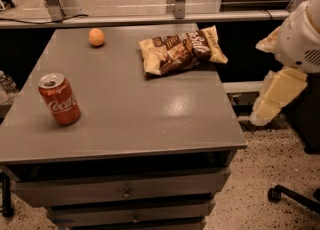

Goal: Knock coke can over

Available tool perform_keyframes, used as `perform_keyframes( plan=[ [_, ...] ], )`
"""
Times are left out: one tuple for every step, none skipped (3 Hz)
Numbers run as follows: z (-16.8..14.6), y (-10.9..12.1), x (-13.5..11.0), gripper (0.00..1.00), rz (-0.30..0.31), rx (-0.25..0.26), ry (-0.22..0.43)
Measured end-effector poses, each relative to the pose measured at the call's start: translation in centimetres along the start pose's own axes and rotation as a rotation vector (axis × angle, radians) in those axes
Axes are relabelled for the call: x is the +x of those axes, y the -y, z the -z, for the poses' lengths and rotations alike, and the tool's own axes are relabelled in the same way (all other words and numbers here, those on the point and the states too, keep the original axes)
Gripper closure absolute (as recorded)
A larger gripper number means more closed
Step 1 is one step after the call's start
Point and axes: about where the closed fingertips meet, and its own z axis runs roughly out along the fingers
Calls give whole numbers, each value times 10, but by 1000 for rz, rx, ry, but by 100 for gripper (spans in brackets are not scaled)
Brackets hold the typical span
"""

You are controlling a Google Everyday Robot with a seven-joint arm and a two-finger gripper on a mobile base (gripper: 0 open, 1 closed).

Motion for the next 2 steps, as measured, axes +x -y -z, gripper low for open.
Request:
perform_keyframes(
  plan=[
    [-40,-2,-32,0,-45,5,143],
    [-71,9,-78,0,-51,23,315]
  ],
)
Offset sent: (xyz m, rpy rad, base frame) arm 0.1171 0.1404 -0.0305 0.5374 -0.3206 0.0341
